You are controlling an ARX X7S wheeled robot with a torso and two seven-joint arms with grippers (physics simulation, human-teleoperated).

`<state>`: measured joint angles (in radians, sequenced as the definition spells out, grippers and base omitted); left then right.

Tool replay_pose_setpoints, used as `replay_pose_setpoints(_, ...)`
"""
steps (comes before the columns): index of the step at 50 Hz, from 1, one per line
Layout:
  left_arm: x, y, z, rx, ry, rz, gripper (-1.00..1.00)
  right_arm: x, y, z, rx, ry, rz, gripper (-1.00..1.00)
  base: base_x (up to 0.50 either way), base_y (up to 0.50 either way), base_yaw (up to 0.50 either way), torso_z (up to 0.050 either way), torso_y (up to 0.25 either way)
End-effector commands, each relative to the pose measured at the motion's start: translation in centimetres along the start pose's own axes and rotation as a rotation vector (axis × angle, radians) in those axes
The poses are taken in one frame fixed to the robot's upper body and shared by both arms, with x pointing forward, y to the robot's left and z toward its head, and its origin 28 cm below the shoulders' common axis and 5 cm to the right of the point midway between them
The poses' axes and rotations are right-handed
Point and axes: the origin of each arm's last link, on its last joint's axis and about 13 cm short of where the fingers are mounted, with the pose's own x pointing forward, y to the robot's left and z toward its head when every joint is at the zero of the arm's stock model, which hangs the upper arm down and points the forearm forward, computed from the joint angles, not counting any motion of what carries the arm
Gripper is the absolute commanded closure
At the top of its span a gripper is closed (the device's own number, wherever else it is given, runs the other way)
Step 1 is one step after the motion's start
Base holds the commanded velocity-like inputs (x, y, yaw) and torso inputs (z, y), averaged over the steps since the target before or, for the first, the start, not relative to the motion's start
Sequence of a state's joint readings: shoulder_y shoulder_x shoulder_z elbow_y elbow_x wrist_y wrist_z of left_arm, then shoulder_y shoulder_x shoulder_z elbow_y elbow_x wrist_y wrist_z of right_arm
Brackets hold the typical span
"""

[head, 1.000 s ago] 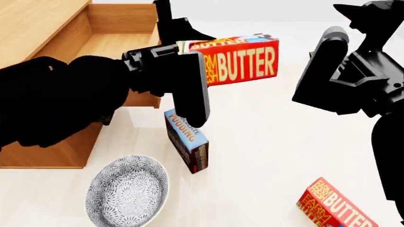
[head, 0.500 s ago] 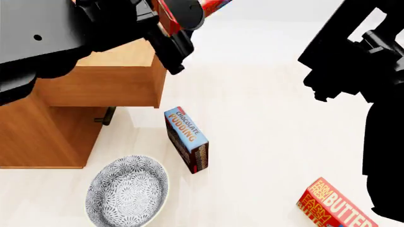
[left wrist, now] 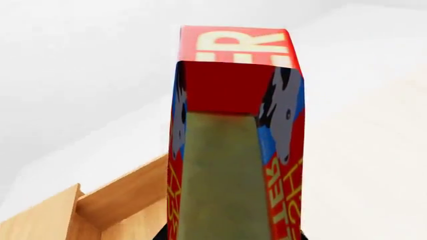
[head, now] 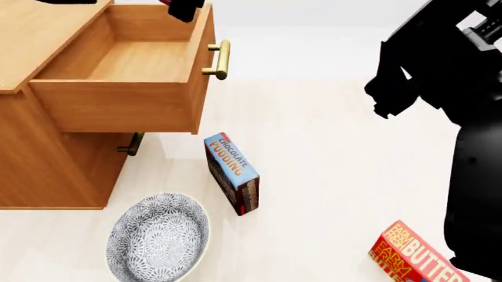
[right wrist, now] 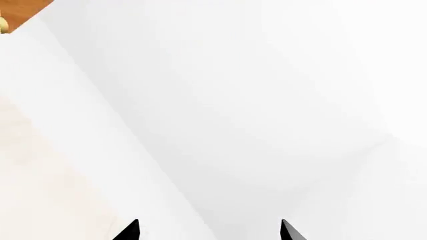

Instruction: Put the butter at the front in the top drawer of the cabinet and close it.

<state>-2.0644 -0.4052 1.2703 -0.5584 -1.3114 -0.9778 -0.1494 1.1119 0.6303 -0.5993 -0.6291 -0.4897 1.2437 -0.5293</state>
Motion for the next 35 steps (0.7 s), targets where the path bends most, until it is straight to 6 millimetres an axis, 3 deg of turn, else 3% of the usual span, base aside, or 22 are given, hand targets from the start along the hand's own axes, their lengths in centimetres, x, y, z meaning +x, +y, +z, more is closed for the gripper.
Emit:
replay_pose_setpoints(1,1.4,2.3,1.1,-0.224,0.079,0.066,1.0,0.0,-0.1,0.0,0.099,-0.006,-0.022,-1.0,0.0,0.0,0.0,0.0,0.0)
replay_pose_setpoints(7,2.5,3.3,0.8,-0.315,0.052,0.084,1.0,0.4,0.1,0.0,0.223,0.008,-0.012,-1.0,0.0,0.0,0.0,0.002,0.002)
replay_pose_setpoints(20,3.4,3.3,-0.1,-0.311,0.036,0.084,1.0,0.7,0.3,-0.5,0.581,0.081,0.0,-1.0,0.0,0.0,0.0,0.0,0.002)
replay_pose_setpoints(35,4.0,3.1,-2.0,-0.416,0.126,0.095,1.0,0.0,0.6,-1.2,0.61,0.073,-0.028,-1.0,0.0,0.0,0.0,0.001,0.001)
